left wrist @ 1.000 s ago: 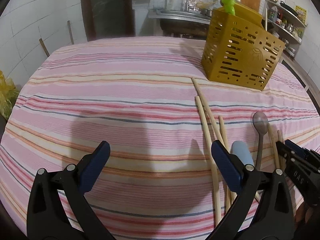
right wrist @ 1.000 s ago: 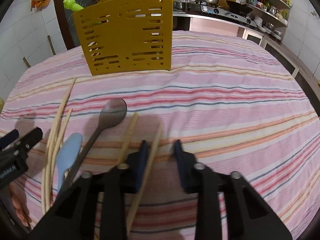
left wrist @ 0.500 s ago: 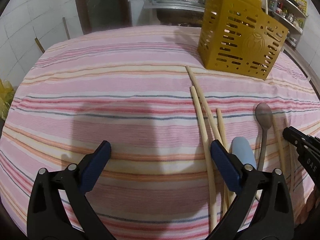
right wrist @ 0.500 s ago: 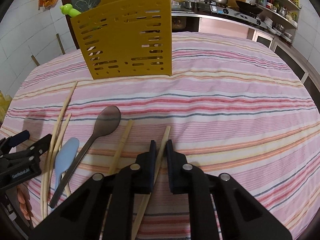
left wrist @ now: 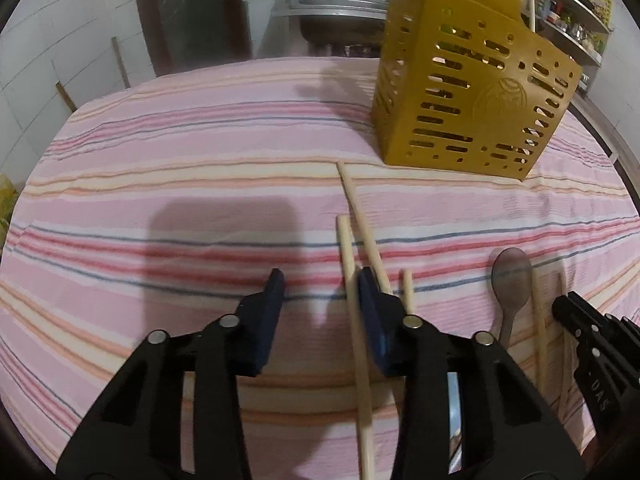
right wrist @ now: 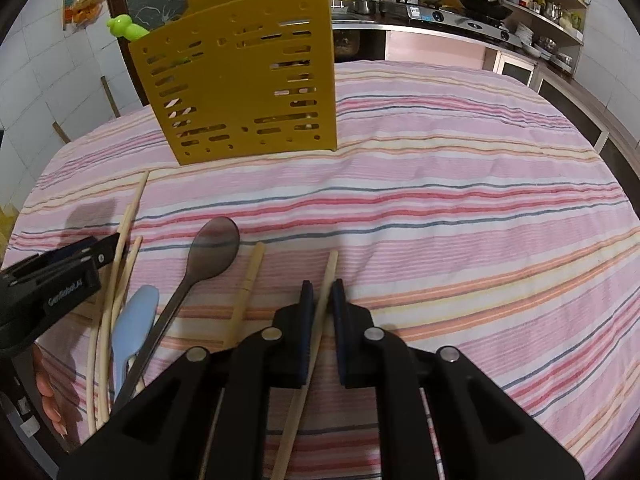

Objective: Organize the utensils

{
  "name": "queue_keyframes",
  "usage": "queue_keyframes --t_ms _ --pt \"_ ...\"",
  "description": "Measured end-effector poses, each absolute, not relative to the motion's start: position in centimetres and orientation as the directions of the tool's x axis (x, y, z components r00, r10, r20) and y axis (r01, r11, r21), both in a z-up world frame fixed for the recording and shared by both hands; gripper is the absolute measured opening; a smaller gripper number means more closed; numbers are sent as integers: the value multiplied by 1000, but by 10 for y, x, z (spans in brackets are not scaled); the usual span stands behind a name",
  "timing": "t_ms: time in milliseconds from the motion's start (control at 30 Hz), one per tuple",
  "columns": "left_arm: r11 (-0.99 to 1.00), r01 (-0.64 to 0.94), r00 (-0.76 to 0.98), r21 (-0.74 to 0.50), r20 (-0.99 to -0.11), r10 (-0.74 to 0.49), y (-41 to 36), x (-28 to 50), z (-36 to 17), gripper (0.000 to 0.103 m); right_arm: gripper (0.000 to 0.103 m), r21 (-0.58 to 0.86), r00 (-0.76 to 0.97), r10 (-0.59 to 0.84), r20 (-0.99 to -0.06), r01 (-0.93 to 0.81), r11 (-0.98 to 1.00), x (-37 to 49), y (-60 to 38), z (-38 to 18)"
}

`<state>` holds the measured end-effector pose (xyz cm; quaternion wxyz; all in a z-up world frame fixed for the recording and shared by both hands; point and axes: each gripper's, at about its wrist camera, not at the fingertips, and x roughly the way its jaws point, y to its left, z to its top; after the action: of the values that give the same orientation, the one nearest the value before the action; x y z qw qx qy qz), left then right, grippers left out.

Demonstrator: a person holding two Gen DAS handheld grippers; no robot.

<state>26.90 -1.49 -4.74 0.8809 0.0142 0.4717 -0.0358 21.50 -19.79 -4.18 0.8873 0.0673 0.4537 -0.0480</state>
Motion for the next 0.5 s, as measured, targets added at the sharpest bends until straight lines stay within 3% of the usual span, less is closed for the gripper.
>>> queue_keyframes --t_ms 133,233,500 --pt "996 86 548 -8 -835 -54 -17 280 -49 25 9 67 588 -37 -808 155 986 217 -193 -42" --pt "996 86 545 -31 -835 -73 -14 285 -47 8 8 79 592 -30 -805 158 984 216 -195 -41" --pt "993 84 615 -86 -779 -120 -5 268 -34 5 6 128 647 -7 -762 161 979 209 -206 -23"
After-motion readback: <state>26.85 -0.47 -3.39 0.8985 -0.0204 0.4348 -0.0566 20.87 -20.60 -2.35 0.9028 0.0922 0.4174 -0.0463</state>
